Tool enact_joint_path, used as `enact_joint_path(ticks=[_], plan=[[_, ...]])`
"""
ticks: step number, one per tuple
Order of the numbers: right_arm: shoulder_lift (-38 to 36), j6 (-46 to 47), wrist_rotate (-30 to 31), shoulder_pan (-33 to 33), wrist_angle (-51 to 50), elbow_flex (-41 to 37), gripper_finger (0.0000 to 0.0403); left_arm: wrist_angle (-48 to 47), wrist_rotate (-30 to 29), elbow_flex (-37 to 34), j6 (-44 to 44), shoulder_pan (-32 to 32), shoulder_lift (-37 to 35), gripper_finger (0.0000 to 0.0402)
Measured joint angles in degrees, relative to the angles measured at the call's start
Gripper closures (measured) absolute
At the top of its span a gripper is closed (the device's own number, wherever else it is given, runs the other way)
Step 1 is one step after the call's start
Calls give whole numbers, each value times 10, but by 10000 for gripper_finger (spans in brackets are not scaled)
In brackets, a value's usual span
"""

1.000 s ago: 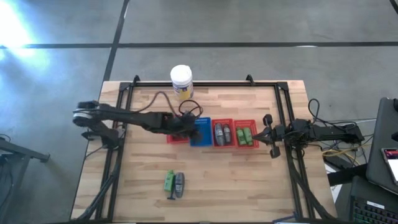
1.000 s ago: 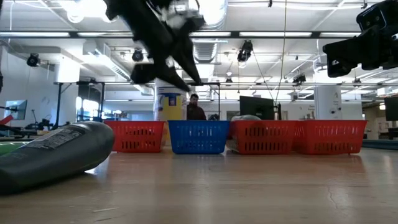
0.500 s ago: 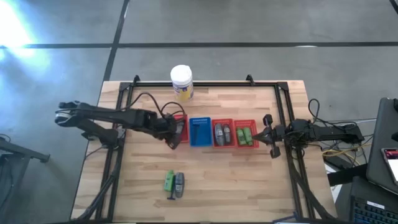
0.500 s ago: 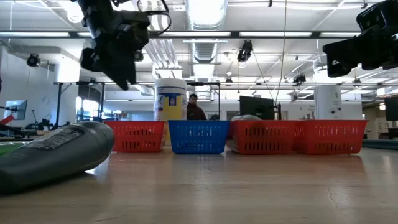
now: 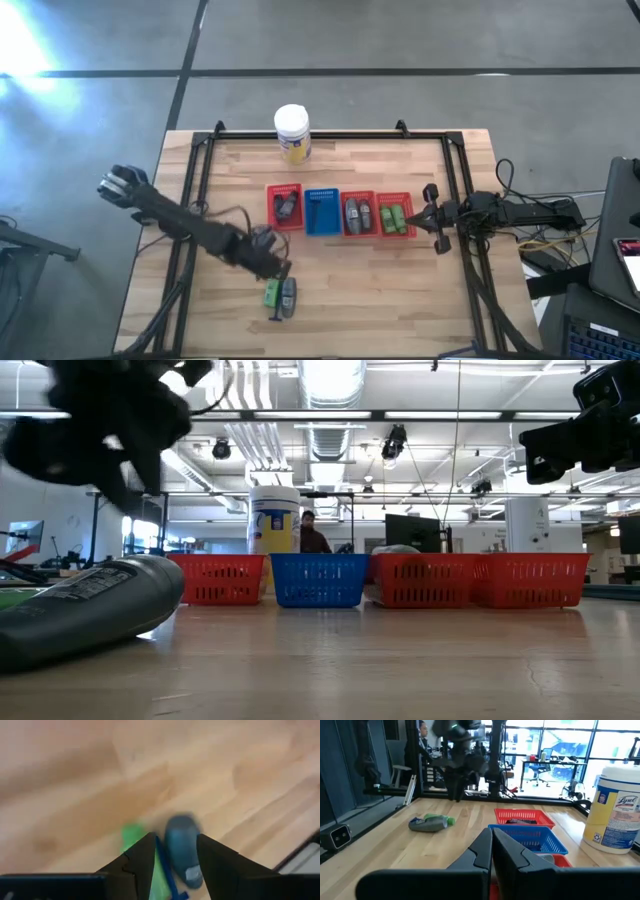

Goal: Pick & Place Travel size toiletries
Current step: Put the blue razor into the blue bin

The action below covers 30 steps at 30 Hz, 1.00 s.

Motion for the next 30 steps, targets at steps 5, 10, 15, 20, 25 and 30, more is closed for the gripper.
enact_joint_path(ticks=[5,10,15,20,25,30], plan=[[0,0,0,0,0,0,394,-2,12,14,-116,-57,60,252],[0,0,0,0,0,0,394,-1,34,64,-161,-84,118,252],[0,0,0,0,0,0,394,-16,35,128,-146,-86,161,245],[0,0,0,0,0,0,394,-82,37,174,-114,-84,200,207],[0,0,0,0,0,0,394,-78,59,193,-95,-84,219,167],[0,0,0,0,0,0,394,-77,63,188,-72,-84,223,171]])
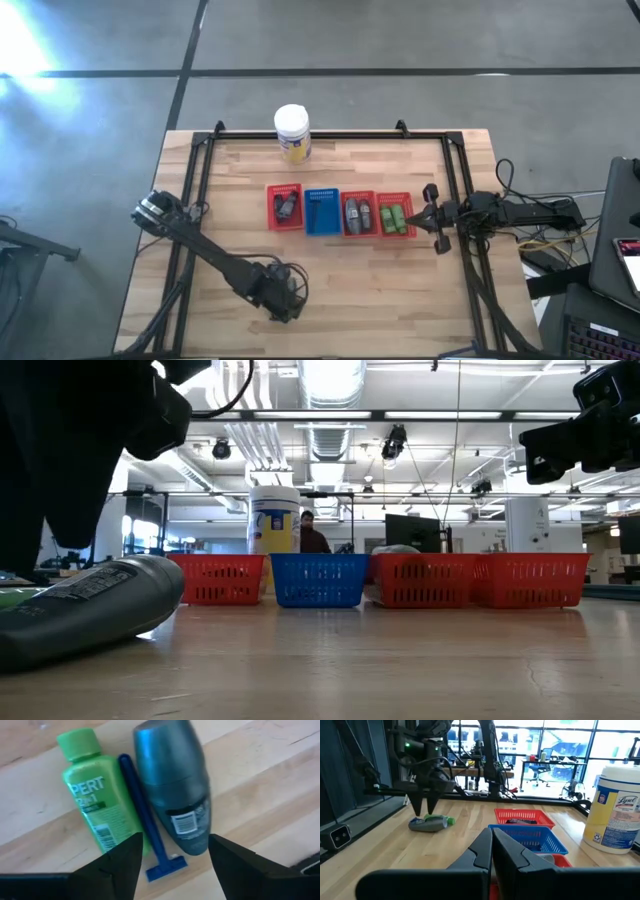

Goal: Pick & Place Travel size toiletries
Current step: Put the blue razor into the blue bin

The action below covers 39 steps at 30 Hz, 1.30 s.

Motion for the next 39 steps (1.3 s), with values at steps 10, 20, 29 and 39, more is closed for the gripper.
enact_joint_path(ticks=[10,20,29,39], plan=[[0,0,0,0,0,0,394,-36,3,-20,4,6,-2,218],[0,0,0,0,0,0,394,16,-25,-23,8,33,-2,225],[0,0,0,0,0,0,394,54,-15,-13,29,33,7,225],[0,0,0,0,0,0,394,73,33,-12,50,31,34,225]])
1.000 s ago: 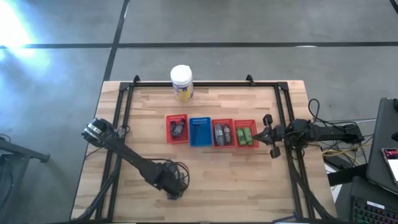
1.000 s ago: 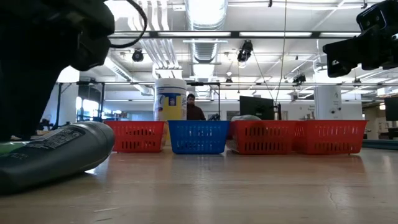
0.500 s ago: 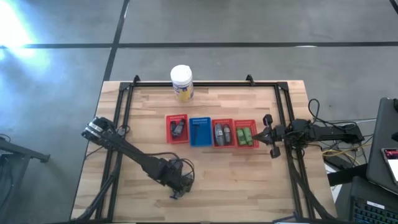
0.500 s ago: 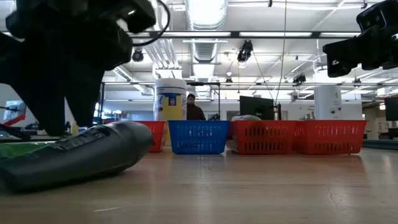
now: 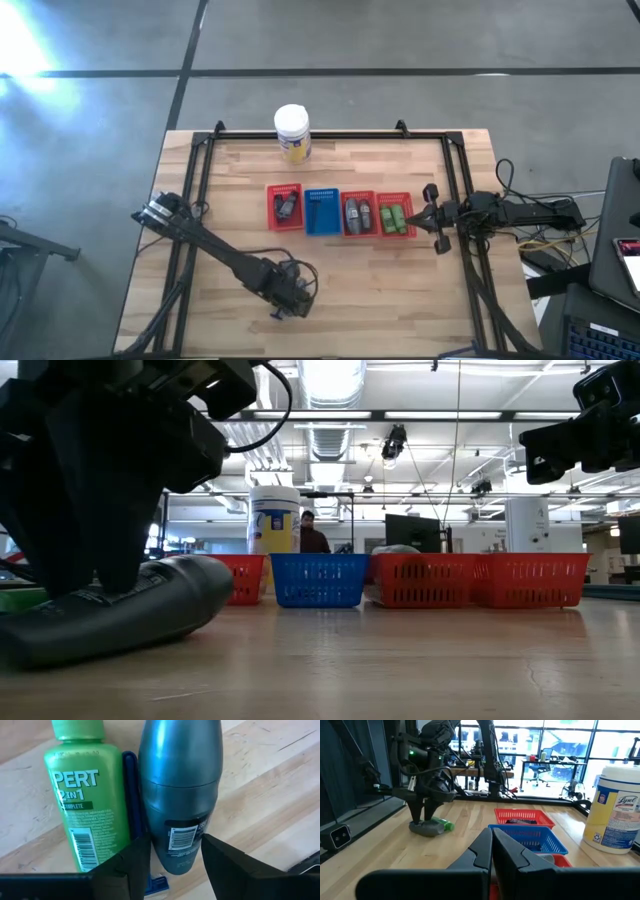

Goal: Pick & Place Travel size toiletries
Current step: Put the blue razor into the blue bin

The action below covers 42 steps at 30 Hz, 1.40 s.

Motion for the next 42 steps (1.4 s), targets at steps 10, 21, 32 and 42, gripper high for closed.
enact_joint_path(ticks=[10,21,32,42], plan=[[0,0,0,0,0,0,394,6,-5,-2,14,-2,-4,225],[0,0,0,0,0,0,394,80,-19,-2,102,5,-7,225],[0,0,0,0,0,0,394,-34,-19,-6,89,4,-19,225],[0,0,0,0,0,0,394,-32,9,-20,90,4,-19,225]])
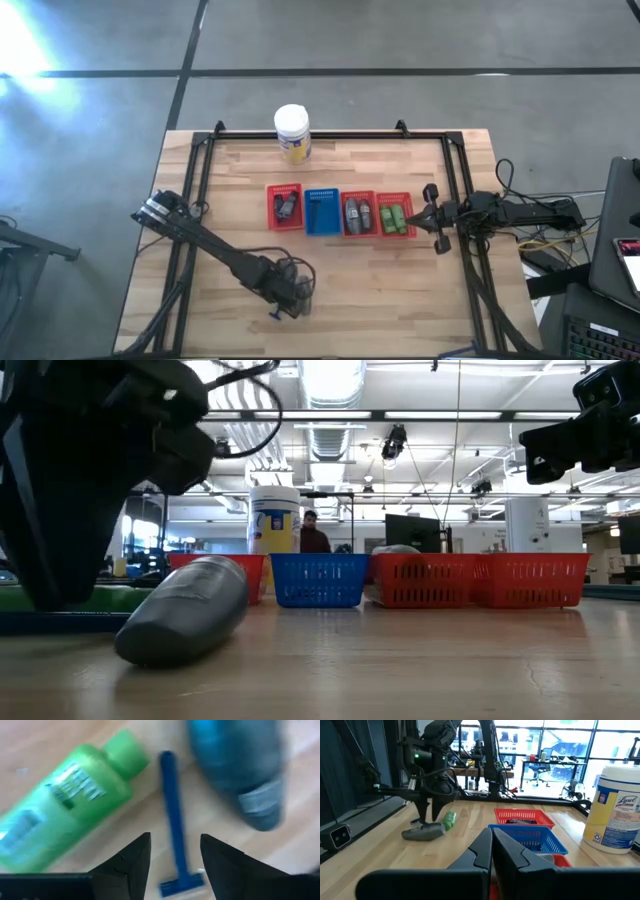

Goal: Pick & Place Travel size toiletries
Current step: Put the blue razor into the blue bin

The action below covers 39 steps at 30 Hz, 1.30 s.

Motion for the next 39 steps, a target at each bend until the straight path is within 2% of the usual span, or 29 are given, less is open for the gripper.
enact_joint_path(ticks=[4,9,28,32,39], plan=[[0,0,0,0,0,0,394,36,1,2,2,0,3,225],[0,0,0,0,0,0,394,8,20,1,-2,-2,19,225],[0,0,0,0,0,0,394,-3,11,4,-34,-15,39,233],[0,0,0,0,0,0,394,-22,10,14,-32,-15,41,261],[0,0,0,0,0,0,394,-49,-4,25,-13,-16,43,355]])
